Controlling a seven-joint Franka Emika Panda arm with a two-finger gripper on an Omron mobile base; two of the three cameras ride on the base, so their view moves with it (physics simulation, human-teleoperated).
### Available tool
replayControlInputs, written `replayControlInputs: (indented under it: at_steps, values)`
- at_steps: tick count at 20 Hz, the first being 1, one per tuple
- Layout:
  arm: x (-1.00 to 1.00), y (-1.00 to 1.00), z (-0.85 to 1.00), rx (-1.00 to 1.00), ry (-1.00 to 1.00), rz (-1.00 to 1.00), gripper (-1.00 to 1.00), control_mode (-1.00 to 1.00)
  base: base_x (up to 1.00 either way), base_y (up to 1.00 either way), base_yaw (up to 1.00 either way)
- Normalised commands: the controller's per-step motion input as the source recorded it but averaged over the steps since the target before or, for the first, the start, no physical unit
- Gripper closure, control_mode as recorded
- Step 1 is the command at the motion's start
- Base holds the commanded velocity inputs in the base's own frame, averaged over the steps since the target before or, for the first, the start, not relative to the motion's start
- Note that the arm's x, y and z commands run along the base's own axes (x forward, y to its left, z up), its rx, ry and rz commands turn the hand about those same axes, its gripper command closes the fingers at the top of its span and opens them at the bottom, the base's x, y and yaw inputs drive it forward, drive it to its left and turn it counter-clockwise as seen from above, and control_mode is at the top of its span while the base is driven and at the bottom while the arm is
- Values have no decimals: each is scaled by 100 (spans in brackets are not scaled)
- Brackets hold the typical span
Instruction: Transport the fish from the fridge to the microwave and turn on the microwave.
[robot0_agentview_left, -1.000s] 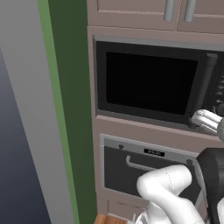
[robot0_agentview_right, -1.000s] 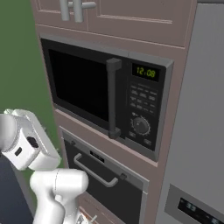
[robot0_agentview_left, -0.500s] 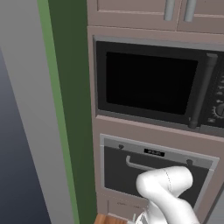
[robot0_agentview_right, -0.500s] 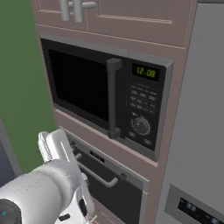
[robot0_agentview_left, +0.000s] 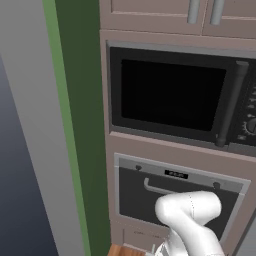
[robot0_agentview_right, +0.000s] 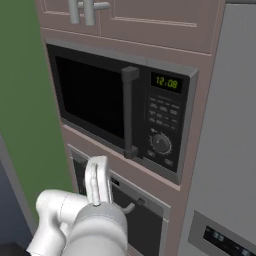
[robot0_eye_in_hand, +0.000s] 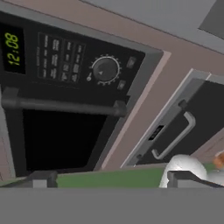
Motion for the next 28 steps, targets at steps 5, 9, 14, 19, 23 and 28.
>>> replayControlInputs:
  at_steps: [5,9,14,19,23,28]
  values:
    - [29,12,0,14,0,-2,-100,-100,0,0,0]
    - [23,11,0,8,0,0,100,-100,0,0,0]
    - [5,0,-11,10,-2,0,100,-100,0,0,0]
    - [6,0,-12,9,-5,0,100,-100,0,0,0]
    - [15,0,-11,4,0,0,100,-100,0,0,0]
    - [9,0,-9,6,0,0,100,-100,0,0,0]
